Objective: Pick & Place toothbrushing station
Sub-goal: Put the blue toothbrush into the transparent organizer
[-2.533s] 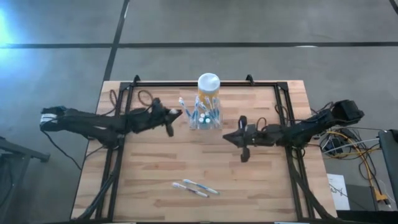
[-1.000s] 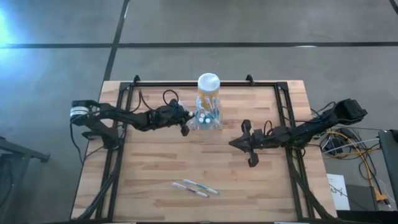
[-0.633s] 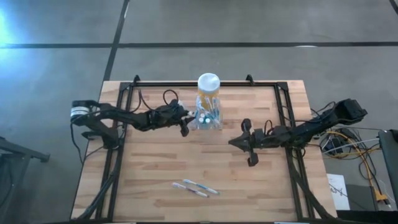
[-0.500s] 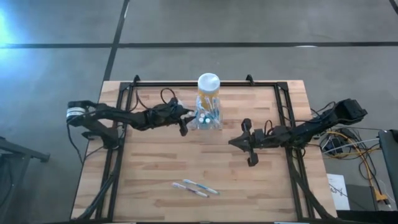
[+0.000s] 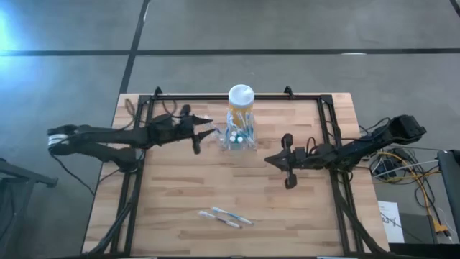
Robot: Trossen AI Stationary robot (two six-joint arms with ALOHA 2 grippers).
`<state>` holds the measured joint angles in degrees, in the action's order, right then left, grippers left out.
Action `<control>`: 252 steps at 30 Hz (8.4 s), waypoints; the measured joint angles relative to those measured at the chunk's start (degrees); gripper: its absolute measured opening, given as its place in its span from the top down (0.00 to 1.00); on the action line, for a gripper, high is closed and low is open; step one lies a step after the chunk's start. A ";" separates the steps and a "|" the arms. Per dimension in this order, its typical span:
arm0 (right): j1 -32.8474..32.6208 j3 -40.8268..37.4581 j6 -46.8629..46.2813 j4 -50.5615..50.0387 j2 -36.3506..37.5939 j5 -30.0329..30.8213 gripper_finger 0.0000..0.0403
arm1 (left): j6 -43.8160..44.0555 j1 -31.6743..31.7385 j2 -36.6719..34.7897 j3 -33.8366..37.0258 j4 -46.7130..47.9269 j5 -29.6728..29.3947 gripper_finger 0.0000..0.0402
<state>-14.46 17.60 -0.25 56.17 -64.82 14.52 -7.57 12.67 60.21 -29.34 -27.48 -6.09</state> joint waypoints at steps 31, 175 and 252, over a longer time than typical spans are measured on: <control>19.28 -4.82 -3.98 -57.86 53.72 -12.26 0.98 | 7.56 13.25 -37.15 19.35 19.19 27.00 0.99; -17.26 79.41 -49.28 -106.98 -63.85 -5.78 0.55 | 21.40 13.16 -49.95 28.10 24.87 35.52 0.98; -19.76 20.46 -9.22 1.19 -26.46 18.69 0.96 | 27.76 12.66 -41.20 28.78 23.92 31.19 0.98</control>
<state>-34.22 38.06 -9.47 57.36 -91.29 33.21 20.19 25.33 19.02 -0.56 -3.56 25.10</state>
